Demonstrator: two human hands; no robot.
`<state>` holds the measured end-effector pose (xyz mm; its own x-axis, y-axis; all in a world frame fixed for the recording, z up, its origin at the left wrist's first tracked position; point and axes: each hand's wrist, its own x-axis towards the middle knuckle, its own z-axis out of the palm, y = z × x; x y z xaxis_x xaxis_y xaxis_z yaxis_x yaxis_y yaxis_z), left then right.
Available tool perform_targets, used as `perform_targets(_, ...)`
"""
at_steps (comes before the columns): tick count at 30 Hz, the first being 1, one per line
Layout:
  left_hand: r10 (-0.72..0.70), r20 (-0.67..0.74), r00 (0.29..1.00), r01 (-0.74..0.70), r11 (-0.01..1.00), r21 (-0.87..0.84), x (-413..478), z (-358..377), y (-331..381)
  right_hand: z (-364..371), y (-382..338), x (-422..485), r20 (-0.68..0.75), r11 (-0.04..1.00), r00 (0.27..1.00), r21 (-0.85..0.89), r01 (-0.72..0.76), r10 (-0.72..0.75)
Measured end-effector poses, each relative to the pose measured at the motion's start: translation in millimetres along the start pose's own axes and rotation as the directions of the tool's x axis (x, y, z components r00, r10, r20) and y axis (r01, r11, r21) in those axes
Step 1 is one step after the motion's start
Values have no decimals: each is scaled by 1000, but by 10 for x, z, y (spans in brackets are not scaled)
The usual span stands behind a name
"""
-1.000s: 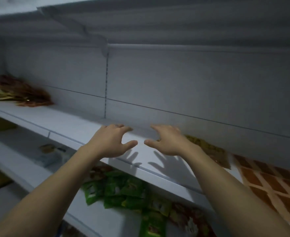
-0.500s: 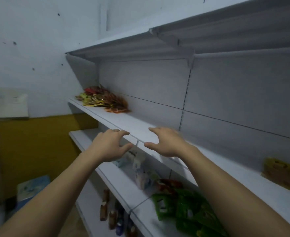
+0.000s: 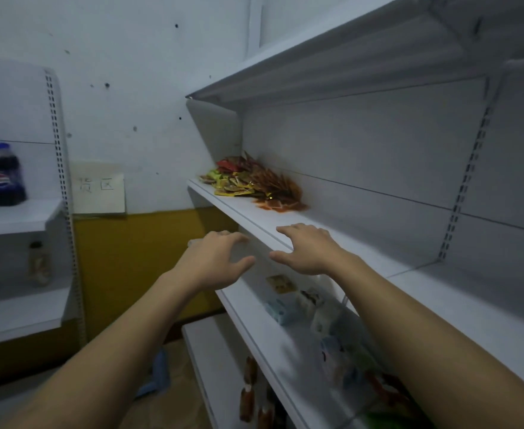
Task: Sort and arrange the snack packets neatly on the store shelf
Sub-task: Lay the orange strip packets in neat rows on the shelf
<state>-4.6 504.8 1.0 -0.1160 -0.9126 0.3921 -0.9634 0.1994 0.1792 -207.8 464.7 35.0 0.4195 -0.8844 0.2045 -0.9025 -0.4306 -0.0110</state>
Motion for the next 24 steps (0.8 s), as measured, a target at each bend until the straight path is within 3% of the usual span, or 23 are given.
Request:
perform_targets(7, -25, 83, 996, 20, 998, 59, 1085, 275, -693, 350, 106, 1474, 1, 996, 1000, 86, -14, 14)
perform_targets(11, -24, 57, 998, 20, 997, 74, 1666, 323, -1059, 455, 192, 2123, -42, 991, 999, 135, -11, 17)
perform_targets(24, 101, 118, 988, -90, 991, -96, 2916, 925, -1338, 715, 800, 2917, -17, 982, 983, 40, -184, 185)
